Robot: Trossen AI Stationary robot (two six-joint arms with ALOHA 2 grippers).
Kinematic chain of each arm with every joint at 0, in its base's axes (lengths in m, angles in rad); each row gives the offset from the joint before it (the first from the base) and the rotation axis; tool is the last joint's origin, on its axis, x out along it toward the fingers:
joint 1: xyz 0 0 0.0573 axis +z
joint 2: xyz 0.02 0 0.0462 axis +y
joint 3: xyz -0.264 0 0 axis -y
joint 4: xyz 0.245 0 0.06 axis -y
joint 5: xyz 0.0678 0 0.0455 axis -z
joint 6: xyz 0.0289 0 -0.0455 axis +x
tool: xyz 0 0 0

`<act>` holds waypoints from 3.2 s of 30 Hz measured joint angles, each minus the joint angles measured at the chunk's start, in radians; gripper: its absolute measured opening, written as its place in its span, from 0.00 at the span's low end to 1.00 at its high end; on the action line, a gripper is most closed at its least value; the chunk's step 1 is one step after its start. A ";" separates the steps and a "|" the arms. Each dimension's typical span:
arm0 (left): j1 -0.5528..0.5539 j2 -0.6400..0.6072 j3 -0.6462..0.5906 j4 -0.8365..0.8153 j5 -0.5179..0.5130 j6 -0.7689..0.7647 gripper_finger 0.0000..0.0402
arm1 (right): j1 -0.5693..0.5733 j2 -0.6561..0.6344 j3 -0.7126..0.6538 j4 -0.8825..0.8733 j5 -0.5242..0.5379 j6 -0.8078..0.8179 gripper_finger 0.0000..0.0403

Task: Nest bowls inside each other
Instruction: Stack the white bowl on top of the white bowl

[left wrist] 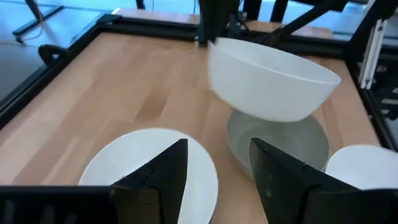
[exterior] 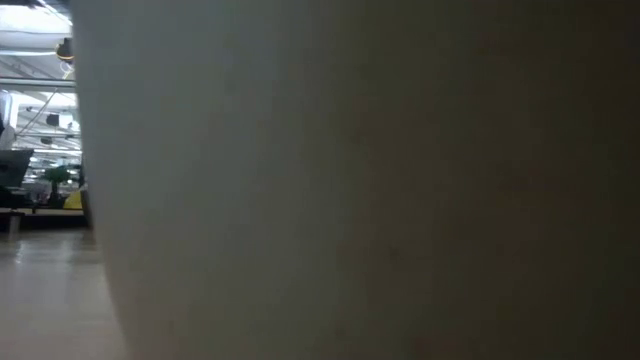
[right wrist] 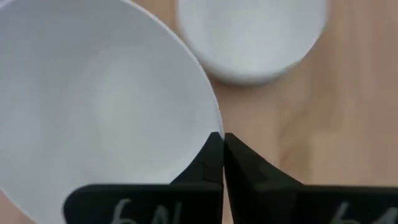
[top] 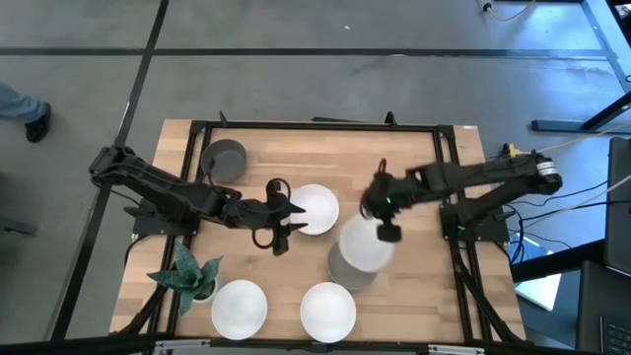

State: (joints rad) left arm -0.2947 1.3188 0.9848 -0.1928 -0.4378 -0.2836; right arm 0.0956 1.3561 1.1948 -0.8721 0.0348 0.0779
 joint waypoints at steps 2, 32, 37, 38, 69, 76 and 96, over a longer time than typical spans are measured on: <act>0.000 -0.001 0.000 -0.001 -0.010 -0.001 0.42 | -0.052 0.022 0.025 0.059 -0.004 -0.044 0.00; -0.001 -0.005 0.000 -0.219 -0.029 0.003 0.42 | -0.260 0.524 0.329 0.095 -0.144 -0.170 0.01; -0.001 -0.005 0.000 -0.221 -0.029 0.005 0.42 | -0.269 0.524 0.329 0.058 -0.191 -0.111 0.11; -0.001 -0.005 0.000 -0.221 -0.029 0.005 0.42 | -0.269 0.524 0.329 0.059 -0.194 -0.107 0.14; -0.076 -0.004 0.000 -0.380 0.302 -0.118 0.42 | -0.162 0.110 0.321 0.062 -0.016 -0.108 0.44; -0.141 0.004 0.000 -0.429 0.451 -0.256 0.42 | -0.151 0.107 0.320 0.035 -0.001 -0.095 0.44; -0.278 0.206 0.001 -0.496 0.526 -0.308 0.42 | -0.151 0.107 0.320 0.045 0.001 -0.110 0.44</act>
State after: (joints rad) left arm -0.5728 1.5249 0.9855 -0.6892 0.0885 -0.5919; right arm -0.0559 1.4631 1.5146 -0.8268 0.0358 -0.0322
